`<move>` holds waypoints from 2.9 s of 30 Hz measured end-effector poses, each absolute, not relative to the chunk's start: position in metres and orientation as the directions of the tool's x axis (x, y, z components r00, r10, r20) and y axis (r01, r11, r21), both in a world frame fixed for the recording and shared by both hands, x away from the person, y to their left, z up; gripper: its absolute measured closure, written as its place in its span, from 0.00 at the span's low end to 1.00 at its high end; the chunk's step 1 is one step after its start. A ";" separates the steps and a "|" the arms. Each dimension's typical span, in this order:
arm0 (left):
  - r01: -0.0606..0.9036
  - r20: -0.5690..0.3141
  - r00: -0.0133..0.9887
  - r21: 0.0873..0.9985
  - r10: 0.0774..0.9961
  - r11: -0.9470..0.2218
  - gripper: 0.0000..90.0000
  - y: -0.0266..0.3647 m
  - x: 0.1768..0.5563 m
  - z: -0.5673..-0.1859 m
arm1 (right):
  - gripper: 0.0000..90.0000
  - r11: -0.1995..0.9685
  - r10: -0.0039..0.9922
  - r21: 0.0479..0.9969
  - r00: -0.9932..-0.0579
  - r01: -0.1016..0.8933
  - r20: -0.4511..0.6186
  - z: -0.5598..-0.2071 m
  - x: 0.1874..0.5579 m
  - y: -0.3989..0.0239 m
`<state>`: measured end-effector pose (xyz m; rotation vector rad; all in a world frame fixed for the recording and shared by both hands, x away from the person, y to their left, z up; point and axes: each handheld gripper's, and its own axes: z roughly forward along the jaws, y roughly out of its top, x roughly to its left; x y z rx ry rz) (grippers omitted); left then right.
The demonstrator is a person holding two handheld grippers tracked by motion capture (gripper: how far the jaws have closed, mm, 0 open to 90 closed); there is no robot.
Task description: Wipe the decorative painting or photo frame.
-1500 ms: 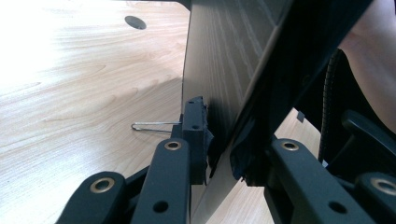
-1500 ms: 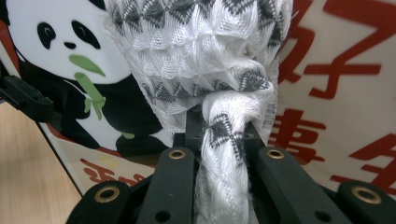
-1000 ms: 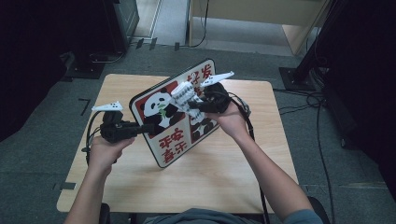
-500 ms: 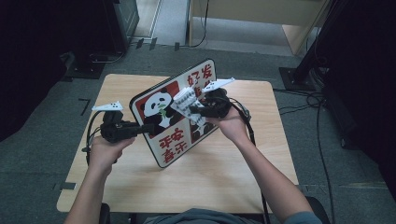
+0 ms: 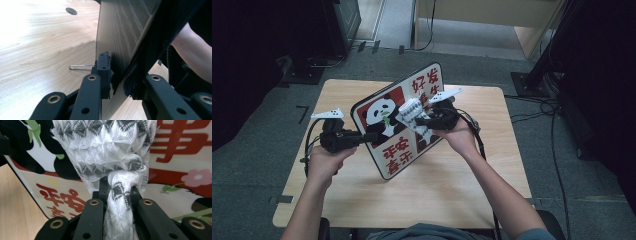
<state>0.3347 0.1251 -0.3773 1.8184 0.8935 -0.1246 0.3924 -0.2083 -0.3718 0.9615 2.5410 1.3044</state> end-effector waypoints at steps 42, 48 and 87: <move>0.618 -0.471 0.724 0.767 0.503 -0.171 0.83 0.120 0.336 -0.377 | 0.90 0.406 0.609 0.707 -0.748 0.579 0.263 -0.445 0.380 -0.226; 0.615 -0.466 0.726 0.769 0.505 -0.173 0.83 0.119 0.335 -0.377 | 0.90 0.404 0.615 0.693 -0.738 0.597 0.277 -0.456 0.378 -0.227; 0.626 -0.487 0.715 0.766 0.502 -0.149 0.82 0.121 0.334 -0.379 | 0.90 0.422 0.598 0.706 -0.760 0.569 0.255 -0.415 0.374 -0.231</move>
